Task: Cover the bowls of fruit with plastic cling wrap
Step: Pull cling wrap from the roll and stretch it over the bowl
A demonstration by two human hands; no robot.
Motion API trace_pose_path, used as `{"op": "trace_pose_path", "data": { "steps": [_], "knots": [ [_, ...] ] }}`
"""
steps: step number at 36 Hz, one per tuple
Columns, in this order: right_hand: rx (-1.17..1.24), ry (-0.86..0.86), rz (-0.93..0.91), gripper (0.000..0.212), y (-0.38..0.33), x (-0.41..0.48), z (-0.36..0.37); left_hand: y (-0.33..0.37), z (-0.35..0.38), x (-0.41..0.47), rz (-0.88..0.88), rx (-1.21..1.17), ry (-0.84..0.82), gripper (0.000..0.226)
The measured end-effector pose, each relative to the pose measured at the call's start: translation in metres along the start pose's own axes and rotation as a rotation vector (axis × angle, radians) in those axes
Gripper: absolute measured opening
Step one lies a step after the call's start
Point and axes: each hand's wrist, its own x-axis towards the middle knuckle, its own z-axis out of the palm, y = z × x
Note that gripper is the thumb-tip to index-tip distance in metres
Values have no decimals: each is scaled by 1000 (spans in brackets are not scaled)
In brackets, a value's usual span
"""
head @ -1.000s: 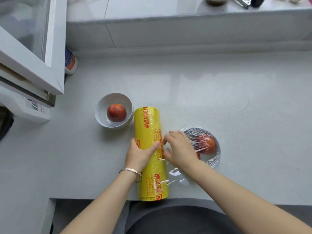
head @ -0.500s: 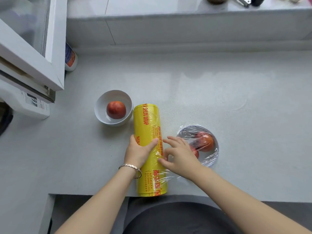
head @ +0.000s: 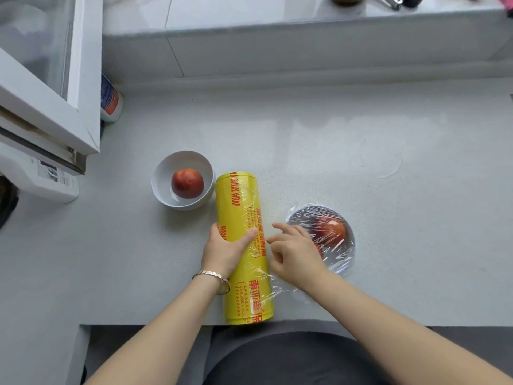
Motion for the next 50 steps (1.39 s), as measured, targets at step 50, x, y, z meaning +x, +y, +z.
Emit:
{"op": "trace_pose_path", "data": {
  "steps": [50],
  "knots": [
    [166, -142, 55, 42, -4, -14, -2, 24, -3, 39, 35, 34, 24, 73]
  ]
}}
